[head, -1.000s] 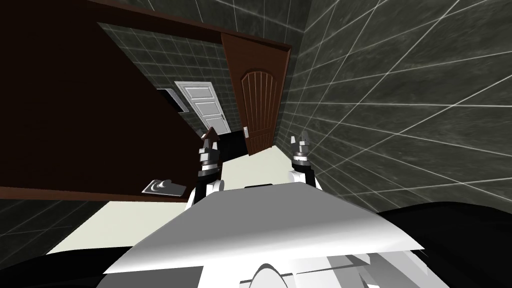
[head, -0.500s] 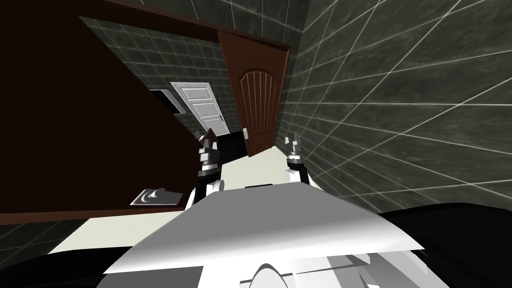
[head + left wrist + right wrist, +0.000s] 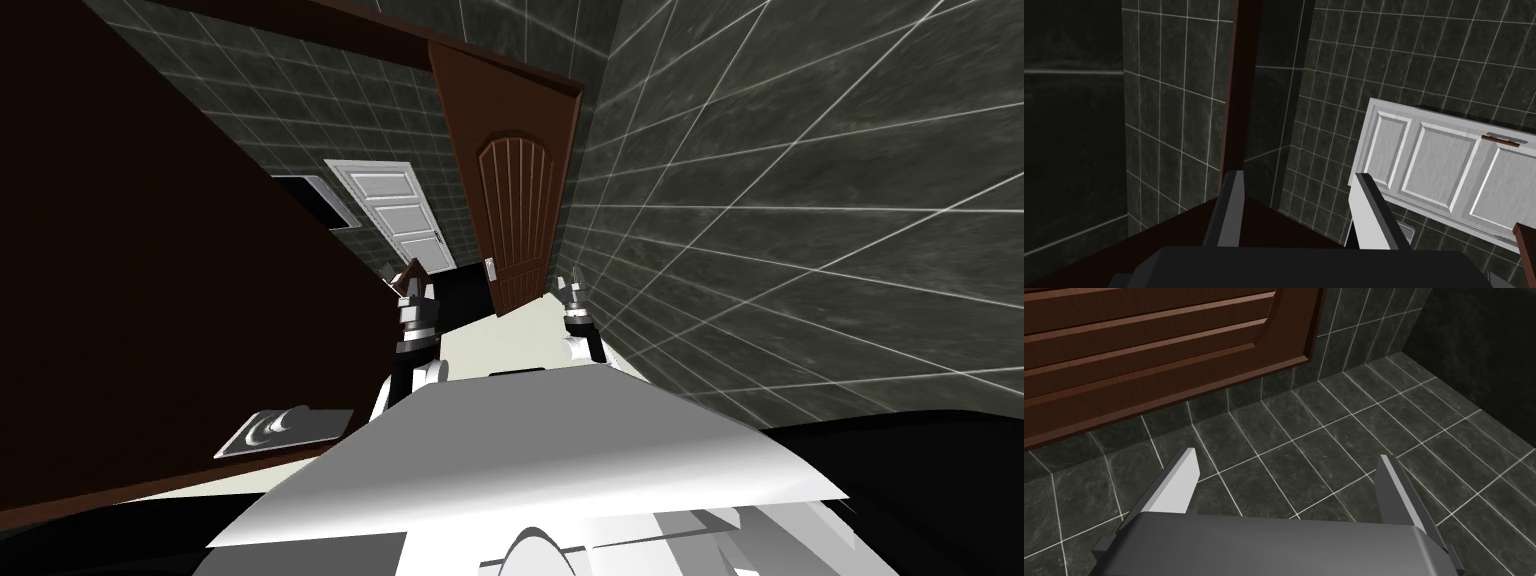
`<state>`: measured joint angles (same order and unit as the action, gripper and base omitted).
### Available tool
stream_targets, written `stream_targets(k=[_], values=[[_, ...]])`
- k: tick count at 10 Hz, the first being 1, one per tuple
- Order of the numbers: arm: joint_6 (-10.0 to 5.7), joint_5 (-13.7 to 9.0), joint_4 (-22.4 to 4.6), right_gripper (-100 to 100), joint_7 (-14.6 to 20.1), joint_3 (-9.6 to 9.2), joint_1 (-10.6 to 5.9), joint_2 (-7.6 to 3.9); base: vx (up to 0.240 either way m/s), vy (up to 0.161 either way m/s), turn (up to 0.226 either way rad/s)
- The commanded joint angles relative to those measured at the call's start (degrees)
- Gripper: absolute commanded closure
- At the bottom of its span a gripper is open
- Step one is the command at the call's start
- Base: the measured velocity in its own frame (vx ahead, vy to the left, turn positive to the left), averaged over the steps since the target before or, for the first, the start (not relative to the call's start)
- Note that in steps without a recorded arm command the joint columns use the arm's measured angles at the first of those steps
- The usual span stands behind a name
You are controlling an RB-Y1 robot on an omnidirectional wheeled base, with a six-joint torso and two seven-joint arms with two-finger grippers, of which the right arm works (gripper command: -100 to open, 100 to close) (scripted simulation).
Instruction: Pull the door open
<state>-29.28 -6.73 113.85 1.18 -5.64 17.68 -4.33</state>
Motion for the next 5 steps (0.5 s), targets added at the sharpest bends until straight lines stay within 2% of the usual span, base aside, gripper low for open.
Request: stream_targets(k=[1, 3, 4, 5], values=[[-0.03, -0.02, -1.84, -100, 0.58, -1.07, -1.15, -0.43, 0.079, 0.062, -0.070], [0.03, -0.09, -4.21, -100, 1.30, -2.37, -2.77, -1.00, 0.097, 0.071, -0.063], [0.03, -0.09, -4.21, -100, 1.30, -2.37, -2.77, -1.00, 0.051, 0.035, -0.016], [0.06, -0.13, -5.40, -100, 1.66, -3.02, -3.58, -1.29, 0.044, 0.038, -0.027]])
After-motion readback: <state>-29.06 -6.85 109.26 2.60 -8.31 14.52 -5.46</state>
